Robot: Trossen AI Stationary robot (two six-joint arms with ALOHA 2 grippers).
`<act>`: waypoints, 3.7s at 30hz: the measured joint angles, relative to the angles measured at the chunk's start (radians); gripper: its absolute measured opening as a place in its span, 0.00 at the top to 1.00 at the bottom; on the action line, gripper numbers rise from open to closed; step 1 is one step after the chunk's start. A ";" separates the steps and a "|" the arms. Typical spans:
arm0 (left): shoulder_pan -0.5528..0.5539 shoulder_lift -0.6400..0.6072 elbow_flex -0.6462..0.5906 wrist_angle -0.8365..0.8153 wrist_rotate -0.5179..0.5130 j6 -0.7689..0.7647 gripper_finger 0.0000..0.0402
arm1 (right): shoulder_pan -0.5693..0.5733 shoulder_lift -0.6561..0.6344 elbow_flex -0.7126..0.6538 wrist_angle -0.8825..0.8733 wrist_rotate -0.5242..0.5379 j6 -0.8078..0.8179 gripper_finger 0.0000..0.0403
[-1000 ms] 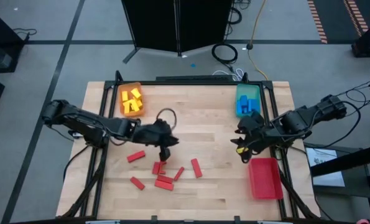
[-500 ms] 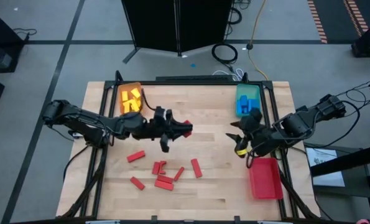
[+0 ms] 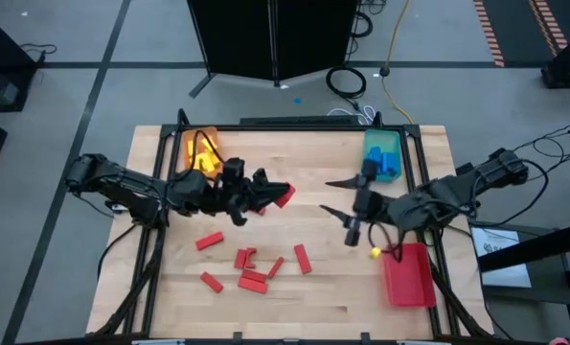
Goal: Sort blocks
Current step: Put the red block into the red bin
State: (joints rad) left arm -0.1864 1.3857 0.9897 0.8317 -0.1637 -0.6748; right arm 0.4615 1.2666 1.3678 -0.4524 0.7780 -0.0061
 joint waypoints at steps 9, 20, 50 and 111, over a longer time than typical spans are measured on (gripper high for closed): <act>0.001 0.000 0.000 0.029 -0.075 -0.026 0.97 | -0.037 0.124 0.000 0.264 0.114 -0.192 0.20; 0.004 0.000 0.000 0.101 -0.114 0.008 0.97 | -0.070 0.180 0.000 0.430 0.079 -0.197 0.19; 0.008 0.015 0.000 0.133 -0.149 0.000 0.97 | -0.207 0.195 0.000 0.545 -0.136 -0.217 0.23; 0.018 0.016 0.000 0.075 -0.168 -0.039 0.97 | -0.190 0.242 0.000 0.595 -0.064 -0.294 0.69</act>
State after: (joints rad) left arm -0.1684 1.4014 0.9901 0.9064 -0.3314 -0.7140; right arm 0.2714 1.5089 1.3674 0.1423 0.7138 -0.2999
